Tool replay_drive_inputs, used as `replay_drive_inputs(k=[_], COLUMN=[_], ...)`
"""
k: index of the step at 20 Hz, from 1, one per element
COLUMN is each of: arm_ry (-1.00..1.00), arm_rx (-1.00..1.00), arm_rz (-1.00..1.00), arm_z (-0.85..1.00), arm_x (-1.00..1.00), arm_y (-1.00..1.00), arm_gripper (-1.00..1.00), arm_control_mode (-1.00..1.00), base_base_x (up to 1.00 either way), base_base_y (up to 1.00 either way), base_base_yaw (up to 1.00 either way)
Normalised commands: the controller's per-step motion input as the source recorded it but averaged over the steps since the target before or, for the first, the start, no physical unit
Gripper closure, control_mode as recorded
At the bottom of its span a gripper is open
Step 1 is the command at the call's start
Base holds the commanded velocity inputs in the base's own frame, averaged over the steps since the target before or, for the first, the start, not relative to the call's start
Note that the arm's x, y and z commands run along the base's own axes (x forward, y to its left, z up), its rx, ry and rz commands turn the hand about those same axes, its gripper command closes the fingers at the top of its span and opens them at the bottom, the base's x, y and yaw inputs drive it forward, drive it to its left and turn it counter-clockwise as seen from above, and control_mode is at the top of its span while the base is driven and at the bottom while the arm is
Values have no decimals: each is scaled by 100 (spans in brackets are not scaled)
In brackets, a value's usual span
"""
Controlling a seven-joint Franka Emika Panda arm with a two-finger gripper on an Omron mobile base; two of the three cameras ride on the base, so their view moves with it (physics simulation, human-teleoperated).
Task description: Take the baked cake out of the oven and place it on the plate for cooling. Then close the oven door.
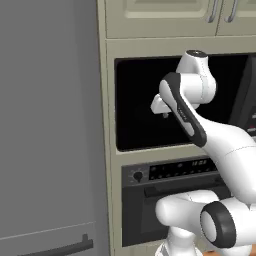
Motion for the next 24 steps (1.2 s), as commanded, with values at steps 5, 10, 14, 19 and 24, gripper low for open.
replay_drive_inputs(k=[5, 10, 14, 19, 24], arm_ry=[0, 0, 0, 0, 0], arm_rx=[0, 0, 0, 0, 0], arm_rz=[0, 0, 0, 0, 0], arm_z=[0, 0, 0, 0, 0], arm_x=[0, 0, 0, 0, 0], arm_y=[0, 0, 0, 0, 0], arm_gripper=[-100, -100, -100, -100, -100], arm_control_mode=[100, 100, 100, 100, 100], base_base_x=[0, -36, -67, -54, -53], base_base_y=[0, -3, -7, -6, -3], base_base_yaw=[0, -1, -3, -1, -1])
